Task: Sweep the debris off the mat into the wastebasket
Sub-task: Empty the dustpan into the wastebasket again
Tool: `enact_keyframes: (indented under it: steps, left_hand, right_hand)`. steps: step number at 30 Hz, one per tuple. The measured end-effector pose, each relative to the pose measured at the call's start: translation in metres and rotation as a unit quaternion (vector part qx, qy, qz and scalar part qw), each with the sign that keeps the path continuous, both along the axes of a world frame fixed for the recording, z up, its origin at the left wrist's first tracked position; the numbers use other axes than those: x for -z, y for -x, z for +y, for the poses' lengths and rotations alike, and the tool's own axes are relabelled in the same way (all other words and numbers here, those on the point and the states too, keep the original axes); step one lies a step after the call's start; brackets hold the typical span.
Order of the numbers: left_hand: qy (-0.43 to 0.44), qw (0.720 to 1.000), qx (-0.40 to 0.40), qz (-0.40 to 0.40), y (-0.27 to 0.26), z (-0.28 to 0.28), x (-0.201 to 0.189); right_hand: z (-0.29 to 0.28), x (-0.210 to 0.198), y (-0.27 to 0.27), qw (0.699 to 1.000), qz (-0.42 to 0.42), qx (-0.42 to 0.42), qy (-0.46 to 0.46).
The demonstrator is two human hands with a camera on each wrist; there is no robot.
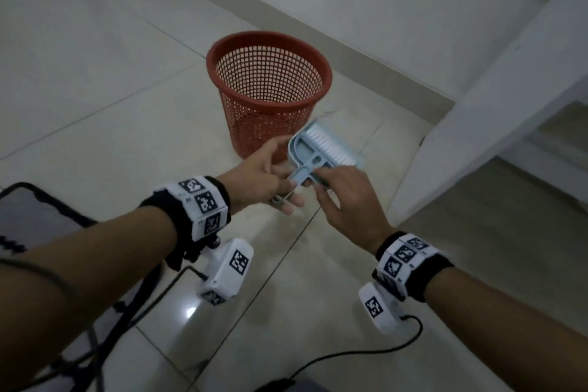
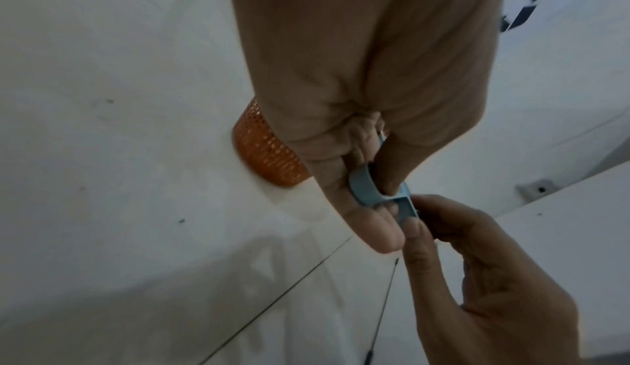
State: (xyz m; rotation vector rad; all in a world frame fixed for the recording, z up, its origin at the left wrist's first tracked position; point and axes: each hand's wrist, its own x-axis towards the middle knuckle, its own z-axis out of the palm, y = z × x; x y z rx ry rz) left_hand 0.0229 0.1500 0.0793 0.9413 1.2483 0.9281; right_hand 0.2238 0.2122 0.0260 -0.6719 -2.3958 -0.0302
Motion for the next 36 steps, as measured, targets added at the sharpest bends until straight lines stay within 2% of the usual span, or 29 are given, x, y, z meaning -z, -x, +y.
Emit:
enact_keyframes:
  steps: [5,11,14,18,21,23,25,28,32,36]
  left_hand:
    - [0.064,0.997,-0.014,0.035,-0.029,-0.001,0.068]
    - [0.086,0.986,-0.091,0.109,-0.061,0.021,0.123]
    - [0.071,0.975,-0.111,0.177,-0.071,0.029,0.133]
    - [0.039,0.948,-0.051,0.311,-0.063,0.027,0.141]
    - [0.048,0.931,-0.038,0.36,-0.052,0.018,0.138]
    - [0.039,0.923,-0.054,0.38,-0.042,0.006,0.133]
    - [0.021,0.911,-0.092,0.401,-0.026,-0.013,0.127]
    - [0.023,0.883,-0.147,0.445,0.004,-0.052,0.123]
    - [0.061,0.848,-0.185,0.493,0.045,-0.109,0.123]
    - [0.111,0.798,-0.243,0.54,0.074,-0.179,0.131]
  right_hand:
    - [-0.01,0.059,-0.022,0.992,-0.087,0.022,0.091]
    - [0.014,0.082,-0.021,0.963,-0.196,0.087,0.161]
    - [0.021,0.088,-0.02,0.952,-0.215,0.125,0.179]
    - [0.018,0.09,-0.02,0.938,-0.243,0.152,0.194]
    - [0.012,0.08,-0.014,0.933,-0.27,0.173,0.165]
    - [0.006,0.069,-0.004,0.943,-0.25,0.176,0.134]
    - [-0.003,0.064,0.015,0.962,-0.208,0.135,0.117]
    - [-0.023,0.065,0.061,0.967,-0.186,0.038,0.169]
    - [-0.062,0.073,0.123,0.946,-0.218,-0.083,0.224]
    - [-0.109,0.082,0.176,0.916,-0.265,-0.205,0.22]
